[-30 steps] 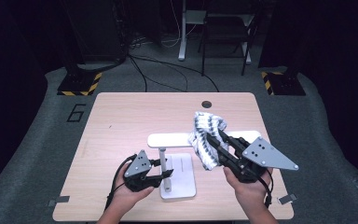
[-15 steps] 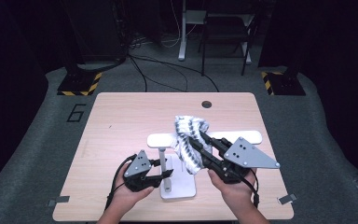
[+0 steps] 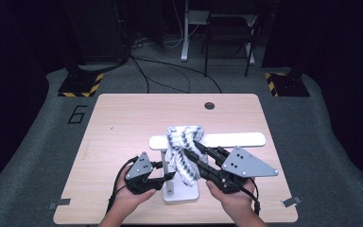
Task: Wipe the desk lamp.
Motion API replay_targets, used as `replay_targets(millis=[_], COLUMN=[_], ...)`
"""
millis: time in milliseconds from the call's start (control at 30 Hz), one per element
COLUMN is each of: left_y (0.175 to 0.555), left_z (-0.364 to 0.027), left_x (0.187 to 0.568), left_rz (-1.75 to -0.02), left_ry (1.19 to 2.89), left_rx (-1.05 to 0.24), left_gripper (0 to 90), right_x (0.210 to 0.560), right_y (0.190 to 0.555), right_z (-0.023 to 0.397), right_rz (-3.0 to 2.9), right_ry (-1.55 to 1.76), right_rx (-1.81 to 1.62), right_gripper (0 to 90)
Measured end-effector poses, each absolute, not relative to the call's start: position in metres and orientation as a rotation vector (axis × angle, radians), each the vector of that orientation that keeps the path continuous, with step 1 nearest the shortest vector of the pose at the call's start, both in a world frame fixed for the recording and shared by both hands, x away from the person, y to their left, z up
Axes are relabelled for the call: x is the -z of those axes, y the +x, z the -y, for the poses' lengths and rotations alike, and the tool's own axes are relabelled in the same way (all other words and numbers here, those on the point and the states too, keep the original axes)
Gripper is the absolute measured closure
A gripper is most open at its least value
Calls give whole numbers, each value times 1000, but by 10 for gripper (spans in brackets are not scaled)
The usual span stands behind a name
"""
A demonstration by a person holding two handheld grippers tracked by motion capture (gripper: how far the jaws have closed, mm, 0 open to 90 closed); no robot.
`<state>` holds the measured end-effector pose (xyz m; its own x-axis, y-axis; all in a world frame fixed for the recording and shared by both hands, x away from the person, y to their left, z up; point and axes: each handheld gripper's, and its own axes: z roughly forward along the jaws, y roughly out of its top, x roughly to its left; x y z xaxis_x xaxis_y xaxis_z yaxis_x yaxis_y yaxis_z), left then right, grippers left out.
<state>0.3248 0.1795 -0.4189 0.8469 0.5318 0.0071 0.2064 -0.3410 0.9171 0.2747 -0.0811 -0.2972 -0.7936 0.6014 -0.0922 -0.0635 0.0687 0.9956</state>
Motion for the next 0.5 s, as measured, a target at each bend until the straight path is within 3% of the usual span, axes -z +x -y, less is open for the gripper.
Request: replay_targets(millis=[500], left_y=[325], left_z=[-180], left_x=[419], left_rz=[-551], left_ry=[1917], left_rx=[-372], left_gripper=[541], right_x=[332], right_y=[258], right_z=[89], right_rz=[-1926], right_ry=[536], right_rx=[-1758], right_gripper=[741])
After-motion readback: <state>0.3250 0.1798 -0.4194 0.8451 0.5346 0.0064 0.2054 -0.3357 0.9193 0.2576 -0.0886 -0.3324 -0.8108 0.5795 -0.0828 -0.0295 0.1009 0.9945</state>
